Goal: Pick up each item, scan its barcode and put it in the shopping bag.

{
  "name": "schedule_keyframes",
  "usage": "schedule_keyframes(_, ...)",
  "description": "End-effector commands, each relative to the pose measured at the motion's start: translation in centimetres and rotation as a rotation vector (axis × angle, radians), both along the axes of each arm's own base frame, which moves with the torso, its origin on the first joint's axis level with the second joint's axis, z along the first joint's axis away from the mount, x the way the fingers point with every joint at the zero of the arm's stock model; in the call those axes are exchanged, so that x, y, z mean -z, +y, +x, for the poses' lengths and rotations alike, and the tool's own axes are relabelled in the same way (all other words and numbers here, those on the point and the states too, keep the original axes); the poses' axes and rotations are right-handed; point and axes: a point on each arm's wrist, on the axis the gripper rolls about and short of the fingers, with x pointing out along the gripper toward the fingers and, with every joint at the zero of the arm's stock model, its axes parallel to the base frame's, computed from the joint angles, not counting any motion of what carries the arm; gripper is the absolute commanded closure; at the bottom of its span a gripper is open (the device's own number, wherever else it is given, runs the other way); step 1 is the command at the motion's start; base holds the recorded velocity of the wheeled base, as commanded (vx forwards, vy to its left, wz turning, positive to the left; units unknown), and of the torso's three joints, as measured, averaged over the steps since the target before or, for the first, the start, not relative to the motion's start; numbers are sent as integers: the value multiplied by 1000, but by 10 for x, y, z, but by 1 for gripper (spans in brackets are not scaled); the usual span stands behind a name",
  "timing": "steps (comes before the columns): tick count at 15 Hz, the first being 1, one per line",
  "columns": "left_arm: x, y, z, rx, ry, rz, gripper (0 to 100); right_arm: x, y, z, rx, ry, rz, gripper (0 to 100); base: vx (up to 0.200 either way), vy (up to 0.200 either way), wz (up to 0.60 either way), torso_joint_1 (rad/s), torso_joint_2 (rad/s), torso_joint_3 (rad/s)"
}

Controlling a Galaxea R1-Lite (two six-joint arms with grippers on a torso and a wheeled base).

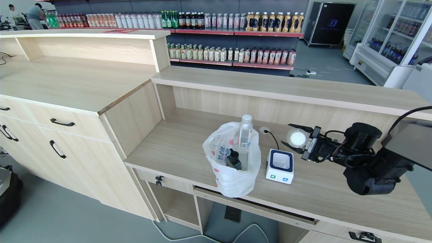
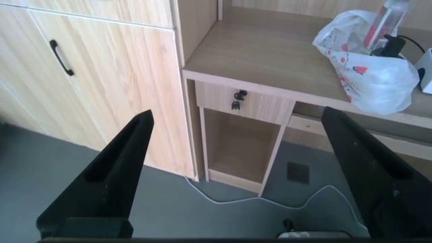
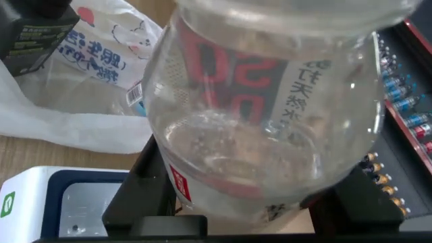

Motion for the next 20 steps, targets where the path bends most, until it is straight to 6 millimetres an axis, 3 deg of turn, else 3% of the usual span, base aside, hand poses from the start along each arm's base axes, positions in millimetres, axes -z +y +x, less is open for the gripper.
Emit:
schedule_keyframes(1, 0, 0, 0, 0, -1, 0, 0, 15, -2, 2, 7, 17, -21, 100, 0, 0, 0, 0, 0, 0)
schedule_keyframes(20, 0, 0, 0, 0, -1, 0, 0, 52, 6, 19, -12, 23, -22, 100, 0, 0, 0, 0, 0, 0)
